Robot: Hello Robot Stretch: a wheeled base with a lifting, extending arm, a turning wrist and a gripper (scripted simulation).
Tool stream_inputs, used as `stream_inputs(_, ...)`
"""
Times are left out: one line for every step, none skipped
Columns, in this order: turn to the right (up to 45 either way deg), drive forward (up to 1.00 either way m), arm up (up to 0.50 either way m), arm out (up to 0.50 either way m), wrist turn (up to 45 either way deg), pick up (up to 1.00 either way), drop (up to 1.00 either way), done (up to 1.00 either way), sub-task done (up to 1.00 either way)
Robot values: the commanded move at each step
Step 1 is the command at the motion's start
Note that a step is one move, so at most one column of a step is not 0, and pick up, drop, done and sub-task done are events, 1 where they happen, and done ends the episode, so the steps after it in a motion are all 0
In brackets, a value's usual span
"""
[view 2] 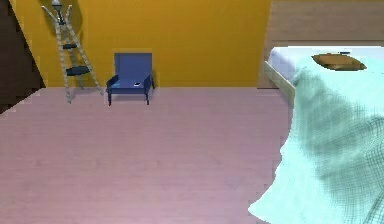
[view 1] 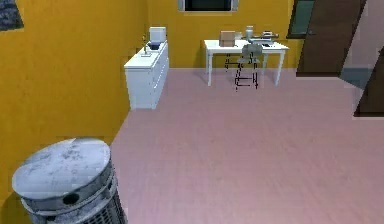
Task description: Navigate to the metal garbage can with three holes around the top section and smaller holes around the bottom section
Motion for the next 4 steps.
stream_inputs(39.0, 0.00, 0.00, 0.00, 0.0, 0.00, 0.00, 0.00, 0.00)
stream_inputs(0.0, 0.15, 0.00, 0.00, 0.0, 0.00, 0.00, 0.00, 0.00)
stream_inputs(-45.0, 0.00, 0.00, 0.00, 0.0, 0.00, 0.00, 0.00, 0.00)
stream_inputs(-36.0, 0.00, 0.00, 0.00, 0.0, 0.00, 0.00, 0.00, 0.00)
